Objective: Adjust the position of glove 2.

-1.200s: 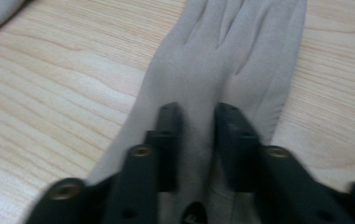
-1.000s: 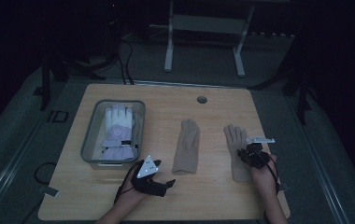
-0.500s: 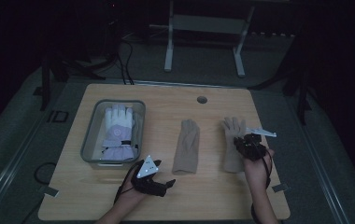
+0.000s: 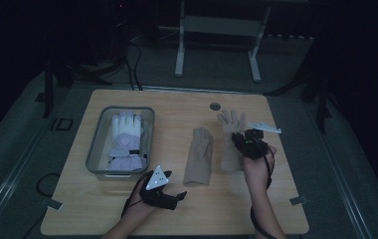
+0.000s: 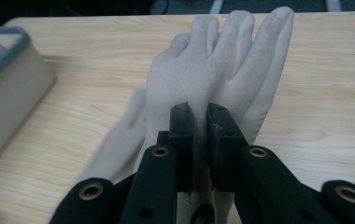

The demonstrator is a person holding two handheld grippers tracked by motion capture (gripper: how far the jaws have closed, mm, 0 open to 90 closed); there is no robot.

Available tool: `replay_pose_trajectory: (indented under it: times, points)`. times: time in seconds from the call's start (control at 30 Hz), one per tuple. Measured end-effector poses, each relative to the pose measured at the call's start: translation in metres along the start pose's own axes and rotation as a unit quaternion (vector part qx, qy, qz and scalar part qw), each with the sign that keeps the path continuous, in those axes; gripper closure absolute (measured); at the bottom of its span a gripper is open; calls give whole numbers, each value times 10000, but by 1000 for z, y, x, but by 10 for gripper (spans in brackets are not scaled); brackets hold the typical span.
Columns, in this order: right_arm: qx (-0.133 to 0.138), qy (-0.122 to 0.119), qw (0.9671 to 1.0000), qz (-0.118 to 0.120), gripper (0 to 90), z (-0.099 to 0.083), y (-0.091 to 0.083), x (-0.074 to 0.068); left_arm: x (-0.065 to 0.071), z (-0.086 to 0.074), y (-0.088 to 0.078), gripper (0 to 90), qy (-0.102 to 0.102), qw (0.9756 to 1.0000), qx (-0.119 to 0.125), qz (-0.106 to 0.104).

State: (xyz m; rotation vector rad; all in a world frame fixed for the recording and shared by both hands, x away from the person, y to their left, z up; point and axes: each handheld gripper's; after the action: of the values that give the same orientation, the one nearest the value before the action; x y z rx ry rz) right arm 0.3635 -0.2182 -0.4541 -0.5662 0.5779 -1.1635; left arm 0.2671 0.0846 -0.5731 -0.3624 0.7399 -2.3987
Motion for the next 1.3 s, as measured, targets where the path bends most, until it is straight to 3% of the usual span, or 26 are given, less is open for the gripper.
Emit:
replay_pose_trajectory:
  times: [0.2, 0.37, 0.57, 0.97, 1.17, 1.3]
  points:
    - [-21, 68, 9998, 171, 816, 0, 11, -28, 0, 0, 0, 93, 13, 10000, -1, 2]
    - [-95, 97, 9998, 148, 815, -4, 22, -51, 0, 0, 0, 93, 21, 10000, 12, -8]
    - [-231, 125, 9994, 218, 814, -11, 37, -68, 1, 0, 0, 93, 42, 10000, 10, -1]
    - [-655, 311, 9973, 84, 803, -37, 78, -75, 0, 0, 0, 93, 35, 10000, -4, -36]
    - [-750, 388, 9962, 202, 765, -43, 86, -78, 1, 0, 0, 93, 32, 10000, -13, -27]
    - [-850, 382, 9952, 299, 691, -45, 91, -79, 1, 0, 0, 94, 30, 10000, -20, -31]
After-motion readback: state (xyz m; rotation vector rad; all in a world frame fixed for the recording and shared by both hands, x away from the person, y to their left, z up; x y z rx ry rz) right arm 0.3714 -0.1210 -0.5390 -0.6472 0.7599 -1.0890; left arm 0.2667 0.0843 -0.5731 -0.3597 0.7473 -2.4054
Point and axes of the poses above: each handheld gripper's, and its own axes: y roughly forward along the jaws, z roughly out of its top, x roughly to its right, and after that the axes turned 8 degrees about -x, right-handed
